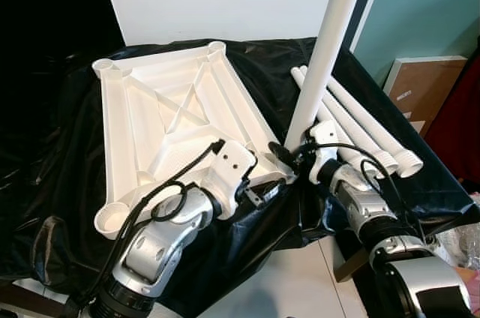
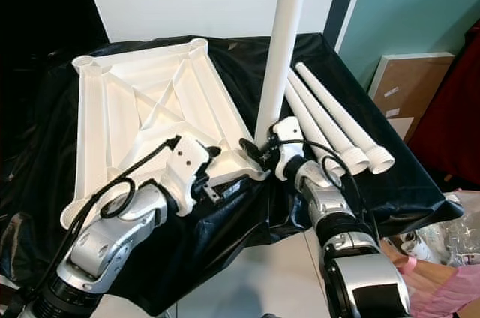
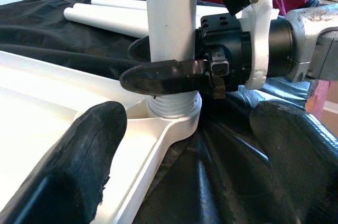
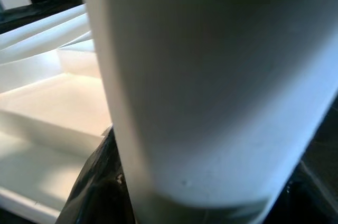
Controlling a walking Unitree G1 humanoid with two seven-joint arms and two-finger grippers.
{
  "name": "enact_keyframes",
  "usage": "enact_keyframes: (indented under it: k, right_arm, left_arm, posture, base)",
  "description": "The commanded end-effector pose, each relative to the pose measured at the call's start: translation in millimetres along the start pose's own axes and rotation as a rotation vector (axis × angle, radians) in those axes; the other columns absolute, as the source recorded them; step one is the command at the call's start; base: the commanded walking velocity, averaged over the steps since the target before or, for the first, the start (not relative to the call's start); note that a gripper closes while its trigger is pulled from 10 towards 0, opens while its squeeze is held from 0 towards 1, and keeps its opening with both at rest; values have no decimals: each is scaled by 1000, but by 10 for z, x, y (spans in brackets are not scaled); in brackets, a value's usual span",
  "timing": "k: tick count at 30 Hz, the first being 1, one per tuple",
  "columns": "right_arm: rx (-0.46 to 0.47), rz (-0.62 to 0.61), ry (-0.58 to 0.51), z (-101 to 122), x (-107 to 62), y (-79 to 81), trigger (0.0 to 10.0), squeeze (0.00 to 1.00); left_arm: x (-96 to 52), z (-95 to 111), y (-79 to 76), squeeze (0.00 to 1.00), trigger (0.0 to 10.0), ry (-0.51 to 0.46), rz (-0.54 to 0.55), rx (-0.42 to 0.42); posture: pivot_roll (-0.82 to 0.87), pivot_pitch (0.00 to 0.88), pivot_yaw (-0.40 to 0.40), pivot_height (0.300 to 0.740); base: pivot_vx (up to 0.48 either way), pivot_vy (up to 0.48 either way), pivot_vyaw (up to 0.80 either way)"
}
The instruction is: Building children table
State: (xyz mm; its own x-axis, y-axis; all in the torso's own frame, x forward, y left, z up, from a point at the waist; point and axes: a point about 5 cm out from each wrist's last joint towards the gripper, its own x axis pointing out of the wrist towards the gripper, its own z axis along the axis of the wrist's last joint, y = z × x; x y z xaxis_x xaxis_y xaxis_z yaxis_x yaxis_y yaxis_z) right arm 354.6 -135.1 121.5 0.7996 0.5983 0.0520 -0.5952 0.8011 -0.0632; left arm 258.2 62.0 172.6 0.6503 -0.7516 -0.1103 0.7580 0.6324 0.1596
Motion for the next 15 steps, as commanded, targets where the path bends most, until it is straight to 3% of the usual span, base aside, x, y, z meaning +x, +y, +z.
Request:
enact_keyframes:
  k: [1, 13, 15]
  right_arm:
    - [48, -37, 60, -161, -63, 24, 10000, 0]
    - [36, -314, 84, -253, -118, 30, 10000, 0]
    - [61, -412, 72, -279, -126, 92, 10000, 0]
  left_arm:
    - [-20, -13, -7, 0, 10000, 2, -40, 6]
    - [-33, -43, 28, 0, 10000, 9, -21, 5]
    - [-34, -43, 29, 0, 10000, 9, -23, 8]
  posture:
    - [52, 0, -58, 740]
    - [45, 0, -61, 740]
    - [44, 0, -59, 740]
  base:
    - [0, 0, 0]
    - [0, 0, 0]
    - [0, 0, 0]
